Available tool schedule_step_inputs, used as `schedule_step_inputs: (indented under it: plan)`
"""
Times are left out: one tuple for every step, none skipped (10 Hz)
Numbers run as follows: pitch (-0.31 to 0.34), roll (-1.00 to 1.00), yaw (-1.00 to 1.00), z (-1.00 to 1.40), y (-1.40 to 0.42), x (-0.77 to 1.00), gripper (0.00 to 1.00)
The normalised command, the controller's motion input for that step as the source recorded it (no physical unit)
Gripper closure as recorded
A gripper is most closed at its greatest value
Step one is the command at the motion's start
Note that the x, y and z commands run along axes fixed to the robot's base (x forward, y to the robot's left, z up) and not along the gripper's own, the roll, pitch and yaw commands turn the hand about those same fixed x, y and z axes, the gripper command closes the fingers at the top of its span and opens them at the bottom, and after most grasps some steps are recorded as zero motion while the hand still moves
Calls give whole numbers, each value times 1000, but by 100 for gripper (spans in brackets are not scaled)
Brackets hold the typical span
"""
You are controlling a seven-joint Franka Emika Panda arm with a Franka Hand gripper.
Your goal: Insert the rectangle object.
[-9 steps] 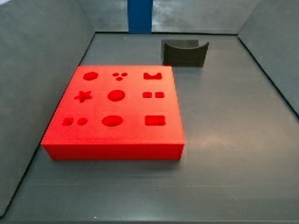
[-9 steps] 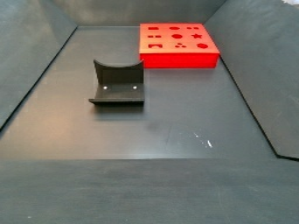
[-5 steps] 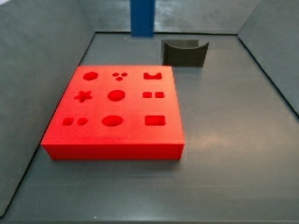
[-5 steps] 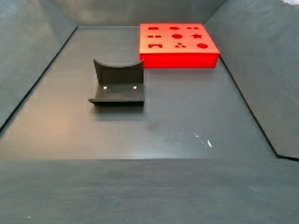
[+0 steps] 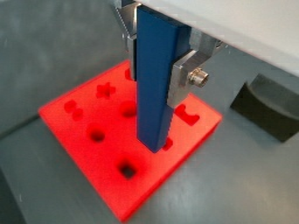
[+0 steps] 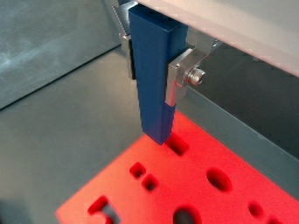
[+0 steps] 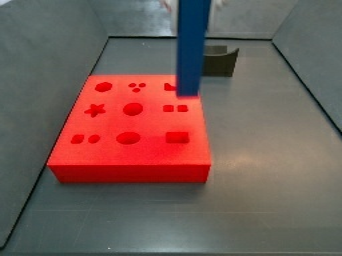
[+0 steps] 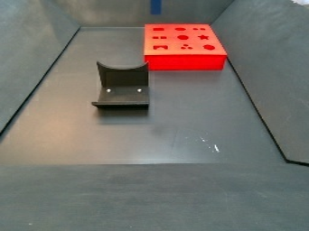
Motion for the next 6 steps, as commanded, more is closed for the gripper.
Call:
schedule_step_inputs:
  plan:
    - [-27,70,3,-137,-163,69,100]
    - [-51,214,83,-483,-520,326,100]
    - [-24,346,51,-506,-551,234,100]
    - [0,36,0,0,0,0,100]
    - [0,49,0,-100,0,0,100]
    - [-19,246,-23,-551,-160,-183,100]
